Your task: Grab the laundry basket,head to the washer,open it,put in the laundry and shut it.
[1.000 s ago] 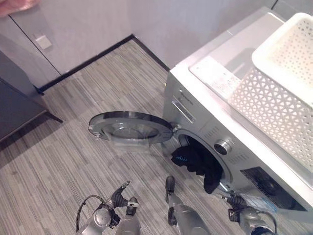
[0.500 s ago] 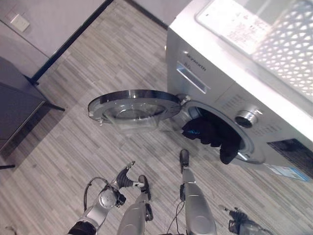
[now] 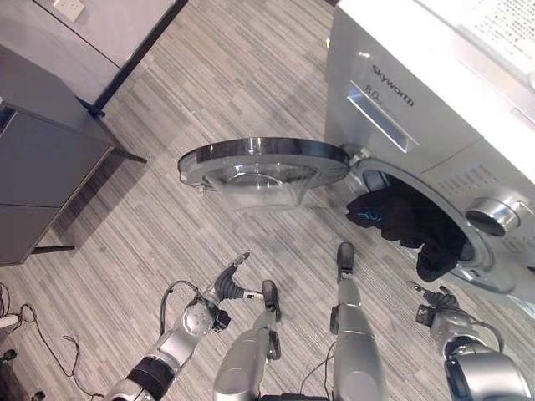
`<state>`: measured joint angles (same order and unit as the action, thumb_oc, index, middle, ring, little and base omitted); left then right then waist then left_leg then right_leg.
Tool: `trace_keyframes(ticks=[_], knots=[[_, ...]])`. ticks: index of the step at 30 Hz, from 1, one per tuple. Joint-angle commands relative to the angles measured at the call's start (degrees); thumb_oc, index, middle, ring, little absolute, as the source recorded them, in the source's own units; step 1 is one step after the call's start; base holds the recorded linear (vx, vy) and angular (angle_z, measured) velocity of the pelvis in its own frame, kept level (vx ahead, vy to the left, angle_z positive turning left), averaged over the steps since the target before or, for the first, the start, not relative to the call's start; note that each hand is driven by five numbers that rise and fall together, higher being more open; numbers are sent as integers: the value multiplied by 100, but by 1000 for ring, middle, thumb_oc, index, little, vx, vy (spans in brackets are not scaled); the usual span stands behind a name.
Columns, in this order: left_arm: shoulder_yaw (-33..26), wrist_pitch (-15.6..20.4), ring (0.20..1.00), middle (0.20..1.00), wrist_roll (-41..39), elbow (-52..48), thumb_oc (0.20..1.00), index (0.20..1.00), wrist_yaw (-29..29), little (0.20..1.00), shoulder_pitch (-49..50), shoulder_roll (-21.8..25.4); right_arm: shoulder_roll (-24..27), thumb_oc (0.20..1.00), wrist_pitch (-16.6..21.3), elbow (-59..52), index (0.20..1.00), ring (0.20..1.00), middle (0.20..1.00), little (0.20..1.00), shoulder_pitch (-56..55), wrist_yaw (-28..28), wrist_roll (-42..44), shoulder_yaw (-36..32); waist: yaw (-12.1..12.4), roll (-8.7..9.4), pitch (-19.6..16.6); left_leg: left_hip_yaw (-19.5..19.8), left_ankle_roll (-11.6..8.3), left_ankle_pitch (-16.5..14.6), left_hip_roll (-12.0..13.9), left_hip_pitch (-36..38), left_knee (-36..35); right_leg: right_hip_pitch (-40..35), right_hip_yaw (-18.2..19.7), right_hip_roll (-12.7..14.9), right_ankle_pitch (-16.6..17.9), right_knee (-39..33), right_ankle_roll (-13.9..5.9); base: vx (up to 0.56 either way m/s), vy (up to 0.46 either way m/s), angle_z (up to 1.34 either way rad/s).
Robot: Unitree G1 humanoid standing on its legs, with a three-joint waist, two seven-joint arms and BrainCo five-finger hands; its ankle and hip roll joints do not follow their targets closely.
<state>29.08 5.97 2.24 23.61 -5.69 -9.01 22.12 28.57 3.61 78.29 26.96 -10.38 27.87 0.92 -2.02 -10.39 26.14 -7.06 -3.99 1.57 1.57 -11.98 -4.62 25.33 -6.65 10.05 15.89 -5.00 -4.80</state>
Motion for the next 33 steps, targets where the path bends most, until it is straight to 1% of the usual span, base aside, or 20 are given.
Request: trace_keyframes(ticks=[1, 6, 7, 9, 12, 14, 15, 16, 17, 20, 21, 22, 25, 27, 28, 29, 31, 32, 33], knots=[[212, 205, 1000, 1000, -144, -69, 1000, 1000, -172, 1000, 13, 48, 155, 1000, 77, 315, 1000, 1000, 1000, 1000, 328, -202, 209, 223, 86, -118, 121, 381, -73, -48, 205, -739, 587, 172, 191, 414, -1040, 937, -476, -24, -17, 15], [226, 247, 1000, 1000, -367, -241, 1000, 1000, -303, 1000, -49, 79, 509, 1000, 176, 248, 1000, 1000, 1000, 1000, 903, -445, 109, 338, 168, -244, 254, 450, -113, 82, 183, -911, 505, 369, 171, 423, -1052, 1005, -477, -14, -9, 3], [225, 246, 1000, 1000, -367, -241, 1000, 1000, -303, 1000, -50, 78, 510, 1000, 176, 250, 1000, 1000, 1000, 1000, 906, -445, 109, 339, 167, -245, 253, 451, -113, 84, 183, -913, 504, 371, 171, 424, -1053, 1007, -476, -16, -16, 6], [202, 270, 1000, 1000, -466, -266, 1000, 1000, -378, 1000, -31, 91, 763, 1000, 225, 231, 1000, 1000, 1000, 1000, 1049, -577, 99, 342, 208, -289, 268, 473, -134, 161, 181, -953, 394, 445, 169, 401, -1058, 1020, -475, -3, -14, 12], [285, 281, 1000, 1000, -555, -255, 1000, 1000, -376, 1000, -33, 73, 980, 1000, 209, 296, 1000, 1000, 1000, 1000, 1217, -639, 103, 356, 247, -326, 261, 502, -149, 231, 177, -959, 277, 494, 149, 396, -1068, 1031, -485, 0, -16, 7], [346, 295, 1000, 1000, -569, -305, 1000, 1000, -387, 1000, -49, 82, 1144, 1000, 224, 366, 1000, 1000, 1000, 1000, 1376, -686, 164, 315, 280, -397, 256, 540, -163, 280, 169, -971, 206, 527, 126, 406, -1085, 1048, -488, -4, -7, 2], [374, 306, 1000, 1000, -631, -393, 1000, 1000, -390, 1000, -58, 91, 1299, 1000, 273, 387, 1000, 1000, 1000, 1000, 1541, -733, 324, 228, 321, -483, 270, 582, -180, 302, 164, -953, 130, 546, 95, 427, -1143, 1092, -499, 0, 0, 0], [369, 304, 1000, 1000, -632, -394, 1000, 1000, -390, 1000, -67, 88, 1304, 1000, 274, 391, 1000, 1000, 1000, 1000, 1554, -730, 327, 232, 317, -483, 269, 584, -178, 334, 159, -982, 129, 567, 95, 431, -1104, 1075, -494, 0, 0, 0], [391, 316, 1000, 1000, -660, -442, 1000, 1000, -401, 1000, -81, 71, 1383, 1000, 306, 410, 1000, 1000, 1000, 1000, 1689, -739, 518, 155, 365, -540, 270, 623, -187, 377, 147, -999, 78, 590, 85, 427, -1108, 1080, -500, -22, -9, 4], [459, 341, 1000, 1000, -755, -412, 1000, 1000, -377, 1000, -109, 22, 1318, 1000, 395, 426, 1000, 1000, 1000, 1000, 1919, -623, 1004, 49, 448, -622, 265, 673, -209, 403, 147, -1019, 11, 616, 40, 426, -1162, 1099, -506, -2, -12, 8], [456, 343, 1000, 1000, -757, -408, 1000, 1000, -377, 1000, -119, 21, 1323, 1000, 398, 431, 1000, 1000, 1000, 1000, 1930, -617, 1012, 52, 448, -621, 259, 675, -207, 441, 143, -1051, 5, 642, 41, 428, -1116, 1081, -500, 0, 0, 0], [487, 345, 1000, 1000, -755, -400, 1000, 1000, -372, 1000, -143, 0, 1220, 1000, 457, 432, 1000, 1000, 1000, 1000, 2106, -516, 1367, -48, 500, -678, 253, 694, -219, 454, 138, -1085, -15, 672, 8, 428, -1128, 1079, -507, 0, 0, 0], [546, 340, 1000, 1000, -694, -431, 1000, 1000, -390, 1000, -183, -33, 1055, 1000, 588, 491, 1000, 1000, 1000, 1000, 2451, -488, 1926, -232, 636, -782, 191, 752, -242, 442, 131, -1157, -28, 728, -46, 429, -1173, 1081, -519, 5, -18, 14], [561, 357, 1000, 1000, -679, -512, 1000, 1000, -396, 1000, -208, -19, 1016, 1000, 726, 482, 1000, 1000, 1000, 1000, 2699, -488, 2498, -453, 726, -858, 149, 810, -254, 491, 117, -1246, -36, 788, -75, 432, -1156, 1078, -515, 7, -13, 10], [553, 369, 1000, 1000, -689, -546, 1000, 1000, -413, 1000, -193, -12, 994, 865, 810, 466, 865, 865, 865, 865, 2795, -523, 2749, -557, 766, -893, 133, 823, -262, 463, 117, -1246, -34, 793, -87, 433, -1202, 1093, -528, -18, -10, 9], [554, 368, 1000, 1000, -713, -588, 1000, 1000, -411, 1000, -193, -7, 996, 837, 886, 451, 837, 837, 837, 837, 2922, -528, 3031, -664, 823, -927, 114, 850, -268, 511, 109, -1303, -38, 847, -101, 431, -1177, 1103, -521, 17, -13, 11], [558, 384, 1000, 1000, -748, -675, 1000, 1000, -407, 1000, -197, 0, 1020, 849, 1052, 414, 849, 849, 849, 849, 3117, -588, 3496, -843, 931, -993, 59, 896, -284, 491, 103, -1335, -38, 873, -119, 438, -1267, 1153, -530, 8, -31, 15], [565, 386, 1000, 1000, -764, -699, 1000, 1000, -405, 1000, -191, 10, 1052, 827, 1116, 386, 827, 827, 827, 827, 3205, -607, 3699, -914, 976, -1020, 43, 921, -288, 504, 98, -1361, -38, 896, -126, 434, -1295, 1180, -527, -24, -27, 11], [567, 384, 1000, 1000, -766, -703, 1000, 1000, -406, 1000, -199, 13, 1057, 827, 1119, 387, 827, 827, 827, 827, 3208, -604, 3712, -914, 978, -1023, 47, 925, -287, 541, 98, -1386, -38, 921, -130, 433, -1257, 1182, -517, -22, -31, 6]])
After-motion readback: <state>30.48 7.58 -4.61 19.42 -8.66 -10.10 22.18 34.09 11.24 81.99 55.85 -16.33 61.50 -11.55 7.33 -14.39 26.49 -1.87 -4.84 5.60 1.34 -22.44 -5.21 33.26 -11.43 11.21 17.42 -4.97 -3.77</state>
